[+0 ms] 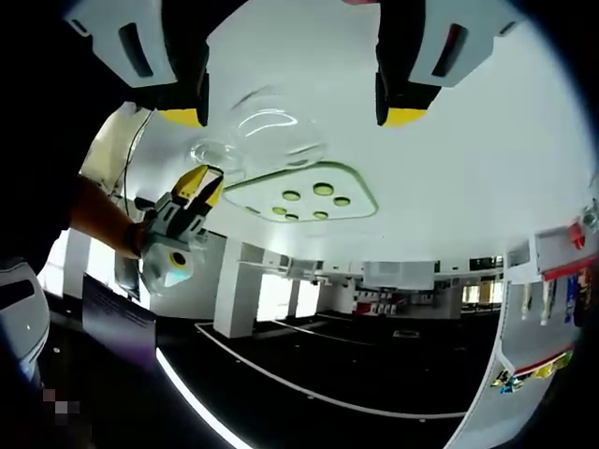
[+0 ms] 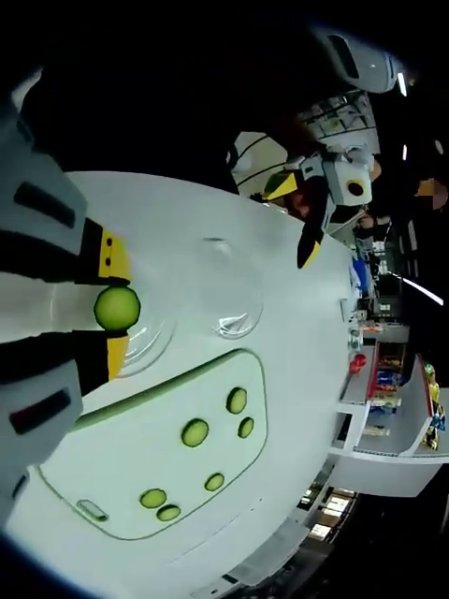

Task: Open the petri dish lid, add cucumber slices into the petri dish, and close the lid

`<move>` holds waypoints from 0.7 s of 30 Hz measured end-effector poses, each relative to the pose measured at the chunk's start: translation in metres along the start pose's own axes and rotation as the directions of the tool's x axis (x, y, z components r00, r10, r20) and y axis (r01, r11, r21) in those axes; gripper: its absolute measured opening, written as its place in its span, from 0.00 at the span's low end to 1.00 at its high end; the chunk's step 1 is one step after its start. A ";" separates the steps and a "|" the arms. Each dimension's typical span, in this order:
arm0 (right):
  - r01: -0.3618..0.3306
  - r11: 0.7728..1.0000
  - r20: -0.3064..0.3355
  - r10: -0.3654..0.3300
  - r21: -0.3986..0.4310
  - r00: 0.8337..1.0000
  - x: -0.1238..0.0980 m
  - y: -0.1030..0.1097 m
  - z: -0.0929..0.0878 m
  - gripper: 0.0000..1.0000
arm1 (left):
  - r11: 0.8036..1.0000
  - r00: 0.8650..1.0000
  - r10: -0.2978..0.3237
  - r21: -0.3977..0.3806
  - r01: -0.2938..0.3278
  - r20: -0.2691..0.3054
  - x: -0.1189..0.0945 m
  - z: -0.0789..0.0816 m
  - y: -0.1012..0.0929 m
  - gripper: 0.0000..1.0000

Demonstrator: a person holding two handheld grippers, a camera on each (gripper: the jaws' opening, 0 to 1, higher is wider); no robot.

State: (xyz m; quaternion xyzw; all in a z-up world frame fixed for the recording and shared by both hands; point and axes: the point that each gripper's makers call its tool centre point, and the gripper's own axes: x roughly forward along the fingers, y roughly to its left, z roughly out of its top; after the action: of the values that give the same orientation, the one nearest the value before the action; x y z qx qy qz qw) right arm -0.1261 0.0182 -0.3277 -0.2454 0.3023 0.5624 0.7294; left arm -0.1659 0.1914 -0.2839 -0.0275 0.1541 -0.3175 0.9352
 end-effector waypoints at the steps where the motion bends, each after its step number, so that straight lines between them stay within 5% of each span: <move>1: -0.002 1.000 -0.004 0.002 -0.003 1.000 0.000 0.001 -0.001 0.25 | 1.000 1.000 0.000 0.000 0.000 -0.001 0.000 0.000 0.000 0.72; 21: 0.017 0.999 0.106 -0.013 -0.042 0.994 -0.012 0.002 0.021 0.35 | 0.999 0.999 -0.035 0.024 0.035 0.000 0.002 0.000 0.003 0.72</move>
State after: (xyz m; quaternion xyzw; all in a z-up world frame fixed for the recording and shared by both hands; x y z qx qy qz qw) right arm -0.1265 0.0248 -0.3043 -0.2333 0.2492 0.5756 0.7431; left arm -0.1630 0.1929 -0.2852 -0.0192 0.1497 -0.3355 0.9299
